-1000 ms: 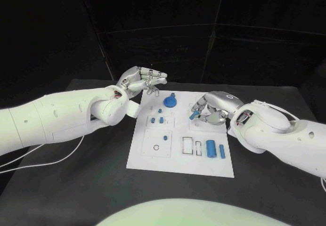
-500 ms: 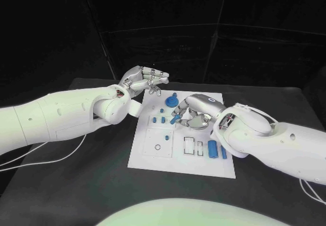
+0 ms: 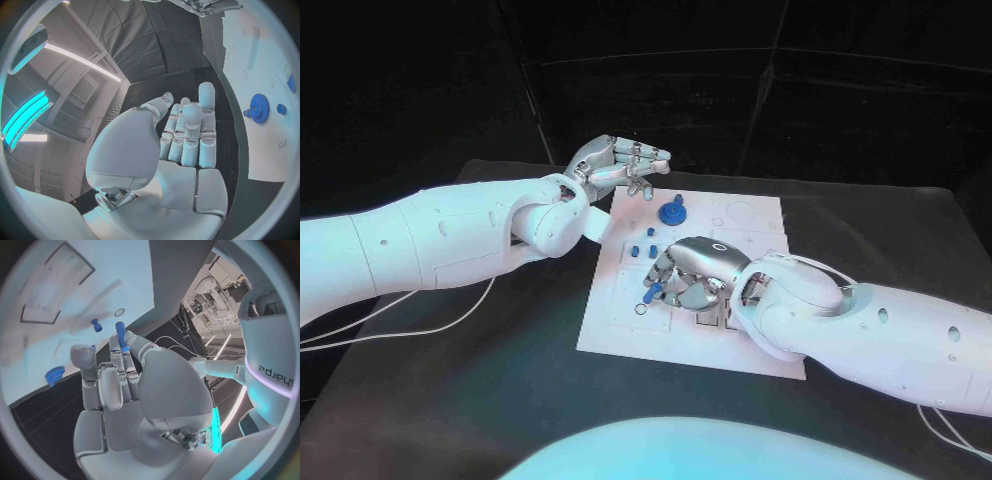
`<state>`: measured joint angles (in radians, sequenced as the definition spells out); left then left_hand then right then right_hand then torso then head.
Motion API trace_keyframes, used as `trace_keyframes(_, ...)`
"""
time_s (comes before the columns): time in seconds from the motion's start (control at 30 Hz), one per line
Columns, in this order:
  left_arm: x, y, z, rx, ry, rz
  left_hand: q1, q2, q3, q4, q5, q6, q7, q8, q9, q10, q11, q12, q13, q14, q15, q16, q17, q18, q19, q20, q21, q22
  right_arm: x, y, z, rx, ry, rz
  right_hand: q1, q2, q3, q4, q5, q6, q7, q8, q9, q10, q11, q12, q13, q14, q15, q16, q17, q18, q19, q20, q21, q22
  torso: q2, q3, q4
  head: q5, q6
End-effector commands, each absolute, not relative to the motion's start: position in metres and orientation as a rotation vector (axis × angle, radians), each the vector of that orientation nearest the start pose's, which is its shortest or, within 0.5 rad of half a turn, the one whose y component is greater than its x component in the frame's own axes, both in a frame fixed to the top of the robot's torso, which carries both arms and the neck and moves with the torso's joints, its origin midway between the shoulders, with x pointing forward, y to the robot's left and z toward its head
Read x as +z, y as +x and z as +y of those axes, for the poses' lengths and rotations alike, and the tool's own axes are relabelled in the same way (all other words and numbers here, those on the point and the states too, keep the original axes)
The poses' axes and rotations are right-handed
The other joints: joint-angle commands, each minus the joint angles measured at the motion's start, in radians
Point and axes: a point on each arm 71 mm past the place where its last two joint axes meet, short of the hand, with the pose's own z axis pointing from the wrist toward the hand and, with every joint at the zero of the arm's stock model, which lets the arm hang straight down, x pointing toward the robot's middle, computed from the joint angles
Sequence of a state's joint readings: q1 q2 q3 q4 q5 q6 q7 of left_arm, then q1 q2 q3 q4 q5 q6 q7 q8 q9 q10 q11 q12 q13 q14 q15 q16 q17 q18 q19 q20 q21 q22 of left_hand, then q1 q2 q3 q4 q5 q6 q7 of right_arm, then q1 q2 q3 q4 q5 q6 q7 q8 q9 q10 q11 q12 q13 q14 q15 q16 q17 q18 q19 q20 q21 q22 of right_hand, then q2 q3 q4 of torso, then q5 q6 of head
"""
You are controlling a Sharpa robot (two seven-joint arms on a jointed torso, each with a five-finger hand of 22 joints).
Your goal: Assemble the parts on the task board
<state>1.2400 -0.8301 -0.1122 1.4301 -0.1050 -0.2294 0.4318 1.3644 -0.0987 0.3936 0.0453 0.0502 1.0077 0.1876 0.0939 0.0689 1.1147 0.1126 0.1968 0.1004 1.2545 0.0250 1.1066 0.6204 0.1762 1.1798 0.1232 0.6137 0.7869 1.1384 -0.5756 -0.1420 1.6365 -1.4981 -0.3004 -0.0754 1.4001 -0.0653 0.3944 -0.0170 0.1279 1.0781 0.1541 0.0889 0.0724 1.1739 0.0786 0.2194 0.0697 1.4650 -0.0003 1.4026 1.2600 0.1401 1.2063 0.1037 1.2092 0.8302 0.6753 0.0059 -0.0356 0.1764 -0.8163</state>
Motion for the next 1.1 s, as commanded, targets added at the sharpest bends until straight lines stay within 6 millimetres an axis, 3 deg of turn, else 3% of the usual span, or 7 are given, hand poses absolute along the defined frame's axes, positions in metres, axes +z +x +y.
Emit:
trace_keyframes(0.03, -0.184, 0.503, 0.225, -1.530, -0.946, 1.459, 0.001, 0.001, -0.007, -0.001, 0.002, -0.005, 0.001, 0.005, -0.001, -0.006, -0.001, 0.006, 0.001, -0.005, 0.001, -0.002, -0.001, 0.006, -0.003, 0.003, -0.003, -0.002, -0.229, 0.397, -0.033, 1.041, -0.503, 1.742, 0.008, -0.002, 0.006, -0.001, 0.007, 0.005, -0.001, 0.002, 0.000, 0.008, -0.002, -0.005, 0.000, 0.047, -0.005, 0.002, 0.000, -0.004, 0.003, -0.003, -0.001, -0.001, 0.000, 0.0013, -0.0012, 0.003, -0.003)
trace_keyframes(1.1, -0.185, 0.504, 0.223, -1.533, -0.946, 1.463, 0.001, 0.001, -0.007, -0.001, 0.002, -0.005, 0.001, 0.005, -0.001, -0.006, -0.001, 0.006, 0.001, -0.005, 0.001, -0.002, -0.001, 0.006, -0.003, 0.003, -0.003, -0.002, -0.244, 0.394, -0.016, 0.987, -0.552, 1.740, 0.006, -0.001, 0.009, -0.001, 0.007, 0.004, 0.000, -0.001, -0.001, 0.008, -0.001, -0.010, 0.000, 0.047, -0.004, 0.001, -0.002, -0.003, -0.001, -0.002, -0.003, -0.005, 0.002, 0.0003, -0.0001, 0.012, -0.010)
